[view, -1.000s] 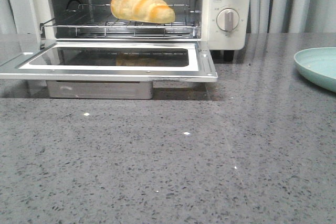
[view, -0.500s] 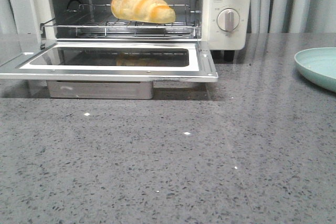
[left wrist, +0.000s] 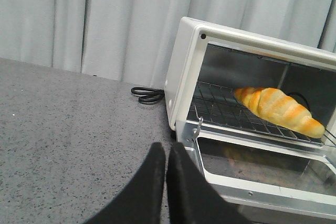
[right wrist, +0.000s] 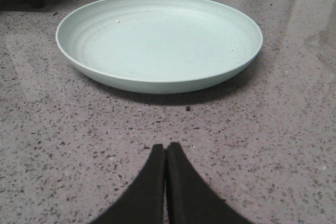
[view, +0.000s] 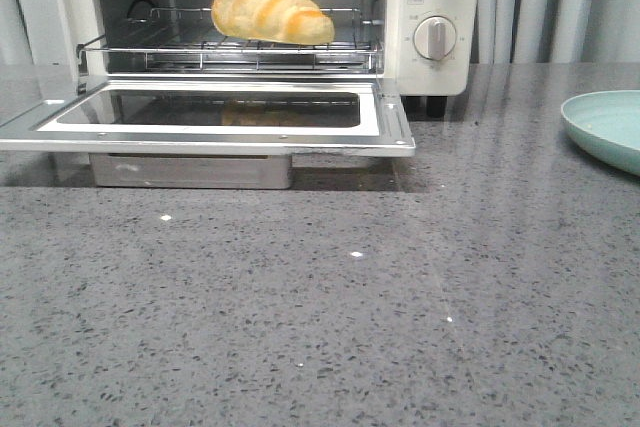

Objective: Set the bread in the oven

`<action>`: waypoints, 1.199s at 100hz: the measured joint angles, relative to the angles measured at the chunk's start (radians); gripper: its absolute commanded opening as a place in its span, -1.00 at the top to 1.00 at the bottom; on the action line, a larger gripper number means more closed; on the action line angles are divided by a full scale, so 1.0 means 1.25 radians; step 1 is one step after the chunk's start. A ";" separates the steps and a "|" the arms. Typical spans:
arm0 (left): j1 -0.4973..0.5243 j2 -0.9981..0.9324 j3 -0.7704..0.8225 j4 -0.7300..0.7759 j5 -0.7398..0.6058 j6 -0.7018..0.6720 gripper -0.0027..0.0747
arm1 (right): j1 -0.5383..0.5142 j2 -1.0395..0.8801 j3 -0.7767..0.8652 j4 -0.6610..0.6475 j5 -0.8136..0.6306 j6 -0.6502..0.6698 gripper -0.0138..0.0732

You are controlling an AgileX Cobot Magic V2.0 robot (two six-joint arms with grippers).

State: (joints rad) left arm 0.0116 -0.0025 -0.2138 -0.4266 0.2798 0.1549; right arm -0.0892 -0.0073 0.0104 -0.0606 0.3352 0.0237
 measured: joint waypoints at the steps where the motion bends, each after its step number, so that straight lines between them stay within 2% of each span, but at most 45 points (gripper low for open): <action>1: 0.000 0.000 0.000 0.000 0.000 0.000 0.99 | 0.000 0.000 0.000 0.000 0.000 0.000 0.81; 78: 0.000 0.000 0.005 0.009 -0.002 0.000 0.99 | 0.000 0.000 0.000 0.000 0.000 0.001 0.81; 96: 0.000 0.000 0.073 0.087 -0.017 -0.018 0.99 | 0.000 0.000 0.000 0.000 0.000 0.001 0.81; 120: -0.006 0.000 0.161 0.287 -0.022 -0.190 0.99 | 0.000 0.000 0.000 0.000 0.000 0.001 0.81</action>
State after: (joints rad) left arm 0.0037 -0.0025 -0.0129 -0.0673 0.2521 -0.0823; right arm -0.0892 -0.0073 0.0104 -0.0606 0.3352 0.0255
